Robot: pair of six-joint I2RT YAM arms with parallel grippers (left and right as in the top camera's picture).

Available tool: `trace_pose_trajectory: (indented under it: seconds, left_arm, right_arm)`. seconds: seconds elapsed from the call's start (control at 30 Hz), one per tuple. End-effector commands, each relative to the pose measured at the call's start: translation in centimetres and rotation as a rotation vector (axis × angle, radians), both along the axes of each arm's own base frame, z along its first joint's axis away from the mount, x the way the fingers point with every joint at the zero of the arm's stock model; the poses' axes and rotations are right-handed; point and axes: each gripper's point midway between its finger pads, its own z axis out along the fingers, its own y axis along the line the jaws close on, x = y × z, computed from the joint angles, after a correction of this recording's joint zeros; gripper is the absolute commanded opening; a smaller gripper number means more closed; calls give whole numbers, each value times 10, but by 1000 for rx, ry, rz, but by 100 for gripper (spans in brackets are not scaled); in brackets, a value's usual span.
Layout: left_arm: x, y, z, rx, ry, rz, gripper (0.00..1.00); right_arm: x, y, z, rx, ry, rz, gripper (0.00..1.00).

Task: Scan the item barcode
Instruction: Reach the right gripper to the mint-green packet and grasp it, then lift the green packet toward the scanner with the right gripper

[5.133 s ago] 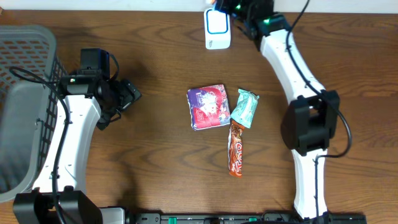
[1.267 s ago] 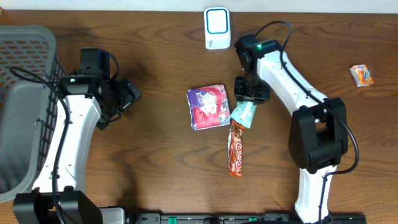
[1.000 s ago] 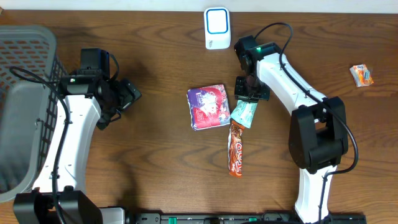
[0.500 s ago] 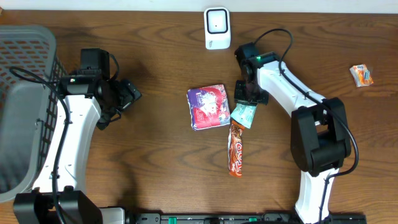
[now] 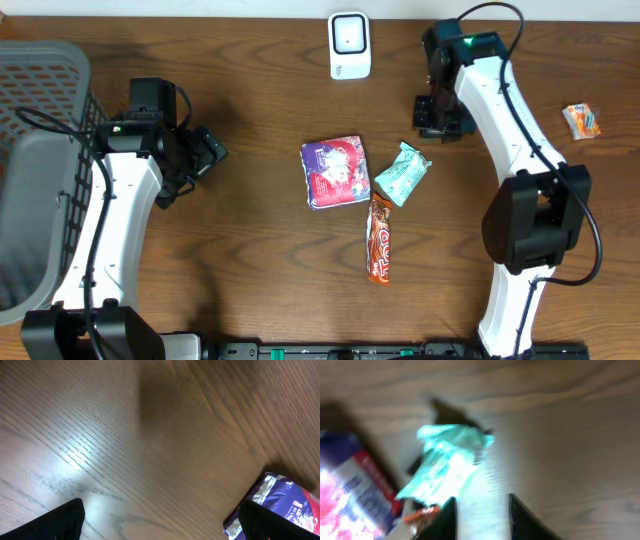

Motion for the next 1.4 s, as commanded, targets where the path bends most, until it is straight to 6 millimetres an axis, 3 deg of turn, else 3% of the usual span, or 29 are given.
trace_pose_trajectory:
  seconds: [0.0,0.17,0.33,0.63,0.77,0.93,1.03,1.17,1.37]
  left_arm:
    - [-1,3,1,11,-1,2,98]
    - [-1,3,1,12,-1,2,98]
    - [-1,3,1,11,-1,2,98]
    - [-1,3,1,11,-1,2,98]
    - [-1,3,1,12,-1,2,98]
    - [-1,3,1,12,-1,2,98]
    - [-1,3,1,11,-1,2,98]
    - [-1,3,1,12,-1,2,98]
    - [-1,3,1,11,-1,2,98]
  right_arm:
    - [-10,41,-4,141,31,38,47]
    - [-12,57,-26,99,13,-44,59]
    - [-22,48,-53,-46,-9,-165,57]
    - [-35,59,-89,-51,-15,-211,55]
    - [-39,60,-103,-48,-23,-216,48]
    - [-35,57,-98,-33,-21,-211,17]
    - [-31,66,-89,43,2,-154,1]
    - [-28,68,-73,112,36,-106,1]
    - [-17,90,-36,348,50,42,1]
